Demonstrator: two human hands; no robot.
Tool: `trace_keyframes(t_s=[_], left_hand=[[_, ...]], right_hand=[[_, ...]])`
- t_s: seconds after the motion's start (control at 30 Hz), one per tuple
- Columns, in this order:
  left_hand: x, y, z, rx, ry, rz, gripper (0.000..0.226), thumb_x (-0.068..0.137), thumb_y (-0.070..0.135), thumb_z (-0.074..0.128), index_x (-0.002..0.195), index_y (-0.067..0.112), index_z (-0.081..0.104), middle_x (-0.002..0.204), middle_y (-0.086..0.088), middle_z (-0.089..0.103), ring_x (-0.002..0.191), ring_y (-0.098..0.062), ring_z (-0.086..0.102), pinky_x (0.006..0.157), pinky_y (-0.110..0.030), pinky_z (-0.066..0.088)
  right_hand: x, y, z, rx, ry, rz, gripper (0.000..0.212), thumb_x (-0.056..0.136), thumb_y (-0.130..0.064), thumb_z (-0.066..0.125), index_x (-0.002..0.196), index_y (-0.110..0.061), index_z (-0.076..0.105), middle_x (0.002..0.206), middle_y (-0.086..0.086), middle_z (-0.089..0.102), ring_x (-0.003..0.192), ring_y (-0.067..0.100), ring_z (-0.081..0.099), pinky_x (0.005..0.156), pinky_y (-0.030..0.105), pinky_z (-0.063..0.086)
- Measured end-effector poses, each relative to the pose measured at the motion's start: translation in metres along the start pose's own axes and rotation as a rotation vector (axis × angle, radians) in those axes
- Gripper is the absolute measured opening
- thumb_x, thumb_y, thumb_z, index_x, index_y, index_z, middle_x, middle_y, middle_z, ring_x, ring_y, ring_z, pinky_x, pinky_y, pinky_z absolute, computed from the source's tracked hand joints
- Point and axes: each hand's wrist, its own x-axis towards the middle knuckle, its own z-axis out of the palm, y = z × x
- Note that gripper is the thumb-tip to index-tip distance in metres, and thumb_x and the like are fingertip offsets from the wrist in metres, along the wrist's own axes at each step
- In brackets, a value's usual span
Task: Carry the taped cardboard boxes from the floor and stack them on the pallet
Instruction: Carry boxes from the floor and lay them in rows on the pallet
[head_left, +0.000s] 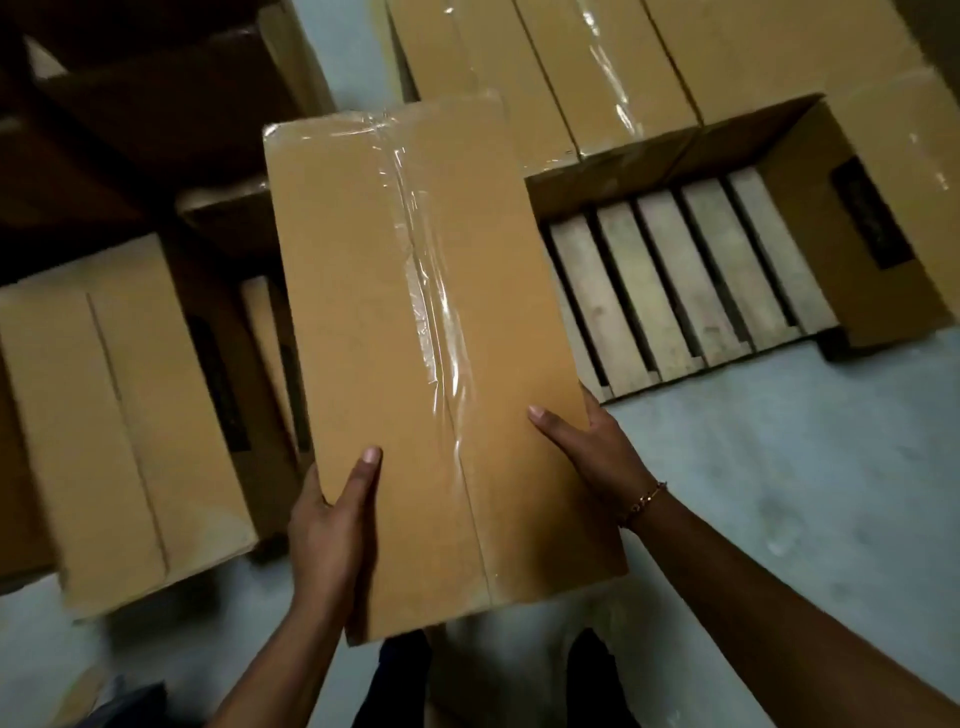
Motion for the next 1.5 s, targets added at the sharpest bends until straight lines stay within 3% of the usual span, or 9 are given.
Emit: trace_keyframes(t_s=[0.17,0.37,0.63,0.8,0.93,1.17,1.3,1.43,1.5], left_hand=[[-0.057,0.019,0.131,0.086,-0.09,0.049,0.062,0.085,0.067,0.066,0.137,0.033,0.058,0.121,0.009,0.069,0.105,-0.015,0.066,0.099,-0.046,0.052],[-0.109,0.031,0.264,0.137,-0.186,0.067,0.075,0.079,0.081,0.06,0.139,0.036,0.055,0.123,0.011,0.069,0.107,-0.017,0.067,0.1,-0.049,0.053],[-0.133,0.049,0.399,0.109,-0.258,0.003,0.066,0.086,0.07,0.063,0.141,0.036,0.054,0.122,0.01,0.068,0.104,-0.014,0.066,0.098,-0.048,0.053],[-0.121,0.057,0.491,0.068,-0.295,-0.061,0.054,0.083,0.067,0.068,0.13,0.044,0.056,0.116,0.013,0.071,0.101,-0.012,0.068,0.094,-0.043,0.055],[-0.105,0.046,0.559,0.074,-0.368,-0.084,0.057,0.079,0.064,0.073,0.13,0.04,0.063,0.114,0.014,0.074,0.103,-0.012,0.072,0.097,-0.047,0.056],[-0.099,0.02,0.651,0.106,-0.437,-0.153,0.055,0.087,0.044,0.077,0.138,0.036,0.06,0.119,0.012,0.073,0.107,-0.013,0.07,0.102,-0.047,0.053],[-0.107,0.004,0.698,0.124,-0.433,-0.14,0.064,0.092,0.033,0.073,0.15,0.039,0.047,0.131,0.011,0.066,0.116,-0.014,0.064,0.102,-0.038,0.05],[-0.115,-0.015,0.748,0.164,-0.408,-0.136,0.066,0.093,0.034,0.072,0.149,0.049,0.04,0.122,0.024,0.063,0.11,-0.004,0.061,0.103,-0.042,0.05],[-0.115,-0.021,0.769,0.18,-0.398,-0.124,0.067,0.095,0.033,0.07,0.151,0.048,0.038,0.126,0.02,0.063,0.11,-0.007,0.061,0.101,-0.041,0.05]], right_hand=[[-0.018,0.04,-0.147,0.077,0.09,0.049,0.093,0.061,-0.08,0.073,0.141,-0.038,0.052,0.128,-0.012,0.066,0.117,0.015,0.064,0.103,0.048,0.052],[-0.024,0.068,-0.292,0.113,0.154,0.067,0.05,0.083,-0.057,0.072,0.128,-0.045,0.056,0.119,-0.017,0.068,0.11,0.009,0.065,0.101,0.043,0.053],[0.011,0.095,-0.418,0.06,0.198,0.145,0.064,0.081,-0.062,0.071,0.137,-0.036,0.054,0.126,-0.01,0.066,0.114,0.018,0.063,0.102,0.05,0.052],[0.07,0.114,-0.491,0.074,0.177,0.213,0.056,0.085,-0.055,0.071,0.135,-0.039,0.052,0.123,-0.009,0.065,0.111,0.02,0.064,0.1,0.053,0.053],[0.115,0.136,-0.55,0.055,0.168,0.212,0.069,0.074,-0.069,0.073,0.134,-0.041,0.055,0.123,-0.009,0.068,0.112,0.022,0.066,0.097,0.053,0.054],[0.168,0.179,-0.626,0.072,0.121,0.241,0.046,0.089,-0.05,0.071,0.132,-0.044,0.055,0.125,-0.009,0.067,0.114,0.02,0.065,0.099,0.053,0.054],[0.194,0.209,-0.661,-0.015,0.106,0.197,0.052,0.093,-0.045,0.067,0.142,-0.037,0.051,0.131,-0.011,0.064,0.118,0.014,0.062,0.104,0.047,0.052],[0.219,0.235,-0.694,-0.116,0.142,0.177,0.06,0.094,-0.045,0.064,0.149,-0.032,0.044,0.142,-0.005,0.057,0.126,0.015,0.054,0.105,0.036,0.046],[0.228,0.245,-0.706,-0.148,0.181,0.185,0.064,0.095,-0.043,0.065,0.152,-0.028,0.041,0.147,-0.002,0.052,0.126,0.013,0.049,0.101,0.029,0.041]])
